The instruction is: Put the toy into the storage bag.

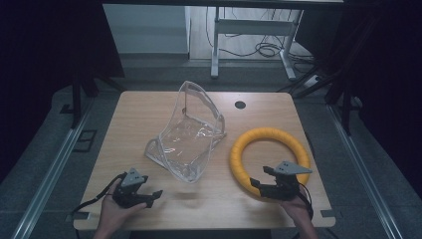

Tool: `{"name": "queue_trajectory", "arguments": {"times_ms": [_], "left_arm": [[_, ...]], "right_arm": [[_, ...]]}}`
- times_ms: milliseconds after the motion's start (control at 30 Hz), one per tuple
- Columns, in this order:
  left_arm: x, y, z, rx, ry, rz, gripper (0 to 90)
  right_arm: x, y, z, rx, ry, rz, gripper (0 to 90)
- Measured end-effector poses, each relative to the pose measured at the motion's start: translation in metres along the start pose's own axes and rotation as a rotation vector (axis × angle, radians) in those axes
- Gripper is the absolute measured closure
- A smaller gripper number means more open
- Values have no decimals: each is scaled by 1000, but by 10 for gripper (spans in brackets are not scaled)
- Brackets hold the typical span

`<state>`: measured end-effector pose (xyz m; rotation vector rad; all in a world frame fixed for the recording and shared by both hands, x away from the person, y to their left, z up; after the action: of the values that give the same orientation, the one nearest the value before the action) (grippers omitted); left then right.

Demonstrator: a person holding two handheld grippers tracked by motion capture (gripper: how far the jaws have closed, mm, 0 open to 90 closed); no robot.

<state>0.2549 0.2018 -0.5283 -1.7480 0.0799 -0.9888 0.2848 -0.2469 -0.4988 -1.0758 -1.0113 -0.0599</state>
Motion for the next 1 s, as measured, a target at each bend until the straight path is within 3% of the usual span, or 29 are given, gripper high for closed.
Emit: {"name": "queue_trajectory", "arguments": {"times_ms": [233, 467, 567, 833, 1000], "left_arm": [[-2, -1, -1, 8, 6, -7, 226], [-3, -4, -1, 7, 6, -22, 228], [-3, -4, -1, 7, 6, -21, 228], [-3, 0, -2, 1, 8, -8, 228], [-3, -1, -3, 1, 7, -11, 228]], "right_arm": [[-4, -2, -8, 13, 50, -44, 300], [-9, -2, -10, 12, 44, -59, 309], [-8, -2, -9, 41, 52, -61, 312], [-6, 2, -1, 70, 18, -20, 320], [-5, 2, -1, 80, 23, -27, 312]]}}
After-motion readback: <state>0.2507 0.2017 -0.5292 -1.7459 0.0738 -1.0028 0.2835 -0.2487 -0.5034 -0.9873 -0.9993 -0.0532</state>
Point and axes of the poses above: each handheld gripper's, and its own axes: y roughly forward along the jaws, x roughly out of its top, z roughly to its left, the point moved 2 cm from there along y, roughly forward along the jaws, and after that the axes turned 11 degrees about z, right-handed, at the moved point
